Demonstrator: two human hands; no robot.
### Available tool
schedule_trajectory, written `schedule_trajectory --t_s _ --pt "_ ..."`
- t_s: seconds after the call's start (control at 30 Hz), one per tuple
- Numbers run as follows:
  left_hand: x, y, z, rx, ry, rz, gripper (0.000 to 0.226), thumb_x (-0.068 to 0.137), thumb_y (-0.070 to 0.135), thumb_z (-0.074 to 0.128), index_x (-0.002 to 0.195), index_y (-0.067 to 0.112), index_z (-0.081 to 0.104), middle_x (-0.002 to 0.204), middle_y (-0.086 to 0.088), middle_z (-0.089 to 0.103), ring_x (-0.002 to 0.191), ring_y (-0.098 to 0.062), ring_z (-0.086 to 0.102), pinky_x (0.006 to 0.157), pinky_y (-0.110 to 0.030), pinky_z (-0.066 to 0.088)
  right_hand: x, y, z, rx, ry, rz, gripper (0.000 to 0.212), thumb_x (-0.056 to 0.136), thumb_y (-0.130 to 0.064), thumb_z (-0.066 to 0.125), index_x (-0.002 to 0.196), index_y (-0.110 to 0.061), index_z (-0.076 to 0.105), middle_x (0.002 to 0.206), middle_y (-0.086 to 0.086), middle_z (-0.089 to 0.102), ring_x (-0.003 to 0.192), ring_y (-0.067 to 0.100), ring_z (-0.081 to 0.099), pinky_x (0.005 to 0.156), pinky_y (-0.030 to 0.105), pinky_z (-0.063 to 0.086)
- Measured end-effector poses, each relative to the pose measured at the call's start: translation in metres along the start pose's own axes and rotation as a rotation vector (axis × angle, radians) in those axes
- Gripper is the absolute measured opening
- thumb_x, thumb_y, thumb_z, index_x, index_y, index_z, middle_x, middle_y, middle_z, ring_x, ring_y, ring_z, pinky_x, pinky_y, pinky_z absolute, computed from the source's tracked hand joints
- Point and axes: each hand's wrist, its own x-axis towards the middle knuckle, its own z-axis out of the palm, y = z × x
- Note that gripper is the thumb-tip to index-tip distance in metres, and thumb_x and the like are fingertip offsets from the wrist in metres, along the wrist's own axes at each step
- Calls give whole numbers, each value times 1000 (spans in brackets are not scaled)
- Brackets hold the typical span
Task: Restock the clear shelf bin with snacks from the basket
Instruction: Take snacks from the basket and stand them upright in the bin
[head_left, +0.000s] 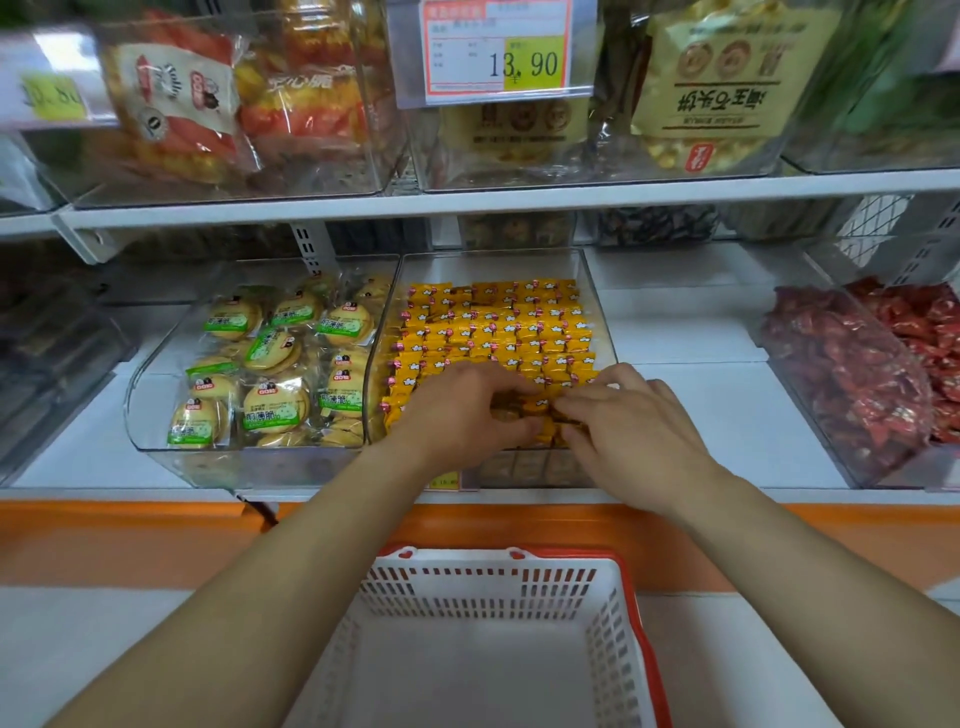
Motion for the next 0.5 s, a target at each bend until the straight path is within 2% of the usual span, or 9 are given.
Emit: schedule_trajectory --t_s 0.13,0.23,0.37,0.43,0.5 --pt "2 7 2 44 -34 -68 39 88 59 69 123 43 70 121 12 64 113 -15 54 88 -35 49 4 -5 7 -10 -48 37 29 100 -38 38 112 -35 65 119 -21 62 124 15 32 90 39 37" --pt "3 11 -3 66 -88 -164 40 85 62 71 123 50 67 130 8 57 121 -21 45 96 -42 46 7 -6 4 41 -51 86 29 97 -40 46 117 -36 67 119 -17 64 123 14 35 88 38 40" --pt "-1 19 1 139 -95 -196 42 84 61 72 124 51 64 132 3 55 125 -26 44 105 -48 42 3 -15 4 163 145 92 29 91 -36 57 118 -31 67 120 -11 64 113 16 54 89 38 45" --pt "-6 17 2 54 -66 -175 43 86 56 73 126 44 65 131 5 59 123 -23 47 105 -44 43 -3 -23 5 210 172 76 30 91 -36 56 118 -31 66 124 -11 62 113 18 57 96 43 43" --pt "-12 6 -2 -241 -10 -183 41 91 40 75 130 32 67 127 4 65 118 -17 57 100 -36 51 -10 -25 10 98 131 14 35 91 -42 51 123 -34 64 137 -12 56 125 17 52 110 50 28"
